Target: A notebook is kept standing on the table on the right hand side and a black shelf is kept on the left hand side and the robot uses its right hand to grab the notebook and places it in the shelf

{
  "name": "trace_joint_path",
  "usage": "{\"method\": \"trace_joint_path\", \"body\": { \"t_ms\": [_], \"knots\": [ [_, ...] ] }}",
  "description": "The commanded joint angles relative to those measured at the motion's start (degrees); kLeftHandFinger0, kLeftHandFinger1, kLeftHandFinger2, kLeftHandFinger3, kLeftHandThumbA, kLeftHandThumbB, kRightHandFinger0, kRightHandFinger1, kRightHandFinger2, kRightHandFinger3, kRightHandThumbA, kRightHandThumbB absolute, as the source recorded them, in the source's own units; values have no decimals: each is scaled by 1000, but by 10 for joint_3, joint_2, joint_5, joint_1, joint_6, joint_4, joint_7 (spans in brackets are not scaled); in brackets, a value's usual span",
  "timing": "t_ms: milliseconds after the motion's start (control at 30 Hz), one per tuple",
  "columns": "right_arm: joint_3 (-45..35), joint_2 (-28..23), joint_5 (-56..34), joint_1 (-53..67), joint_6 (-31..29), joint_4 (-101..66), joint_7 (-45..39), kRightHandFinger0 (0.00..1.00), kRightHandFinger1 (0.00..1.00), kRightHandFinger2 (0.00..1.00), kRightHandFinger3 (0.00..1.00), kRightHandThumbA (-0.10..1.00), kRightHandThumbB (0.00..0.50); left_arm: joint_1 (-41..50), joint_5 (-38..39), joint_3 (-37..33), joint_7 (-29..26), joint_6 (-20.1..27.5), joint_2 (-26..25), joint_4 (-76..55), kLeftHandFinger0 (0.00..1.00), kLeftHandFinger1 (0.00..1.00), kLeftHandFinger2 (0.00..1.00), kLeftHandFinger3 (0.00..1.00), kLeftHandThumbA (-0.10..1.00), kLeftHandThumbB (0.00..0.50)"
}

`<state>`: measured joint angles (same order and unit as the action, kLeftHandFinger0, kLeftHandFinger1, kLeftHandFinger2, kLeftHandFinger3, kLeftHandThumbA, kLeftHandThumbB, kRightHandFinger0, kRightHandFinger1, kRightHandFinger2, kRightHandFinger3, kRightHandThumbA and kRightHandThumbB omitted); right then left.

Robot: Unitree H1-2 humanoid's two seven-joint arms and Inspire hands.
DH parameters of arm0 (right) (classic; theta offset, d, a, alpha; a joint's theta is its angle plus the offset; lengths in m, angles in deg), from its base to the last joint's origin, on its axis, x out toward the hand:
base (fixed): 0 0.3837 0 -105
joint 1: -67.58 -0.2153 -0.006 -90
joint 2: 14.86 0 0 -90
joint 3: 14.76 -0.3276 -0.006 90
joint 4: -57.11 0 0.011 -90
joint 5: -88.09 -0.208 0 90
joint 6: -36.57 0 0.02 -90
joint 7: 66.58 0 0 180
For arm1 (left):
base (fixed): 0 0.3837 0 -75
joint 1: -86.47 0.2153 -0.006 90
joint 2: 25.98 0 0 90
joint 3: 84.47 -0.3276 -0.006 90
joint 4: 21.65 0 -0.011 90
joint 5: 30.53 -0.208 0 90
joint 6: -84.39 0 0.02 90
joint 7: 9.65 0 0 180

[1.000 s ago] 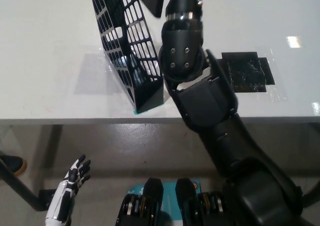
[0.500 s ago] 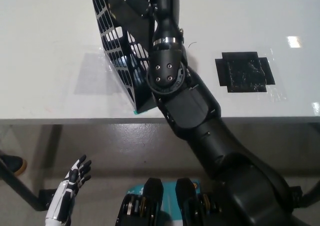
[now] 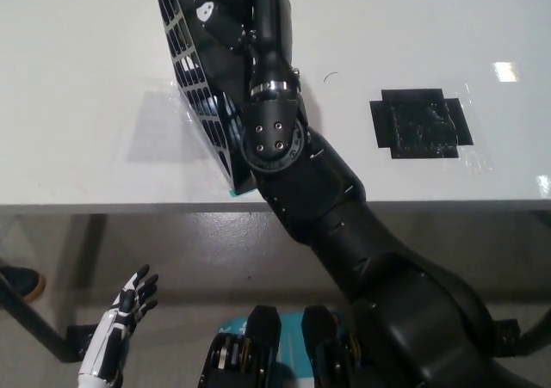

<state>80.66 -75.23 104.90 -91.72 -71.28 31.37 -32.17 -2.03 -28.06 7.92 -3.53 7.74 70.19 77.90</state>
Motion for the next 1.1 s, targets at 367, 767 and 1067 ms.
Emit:
{"method": "trace_joint_path", "body": {
  "t_ms": [367, 767, 1067],
  "knots": [
    [44, -7, 30, -46, -19, -59, 0, 1000, 1000, 1000, 1000, 1000, 452, -1, -3, -2, 8, 7, -11, -14, 1000, 1000, 1000, 1000, 1000, 151],
    [23, -98, 29, -23, 52, -348, -78, 1000, 1000, 1000, 1000, 1000, 414, -6, 0, 1, 6, 10, -8, -11, 1000, 1000, 1000, 1000, 1000, 93],
    [-1, -197, 41, 43, 176, -688, -175, 1000, 1000, 1000, 1000, 1000, 440, -5, -2, 1, 4, 5, -6, -13, 1000, 1000, 1000, 1000, 1000, 81]
  ]
}}
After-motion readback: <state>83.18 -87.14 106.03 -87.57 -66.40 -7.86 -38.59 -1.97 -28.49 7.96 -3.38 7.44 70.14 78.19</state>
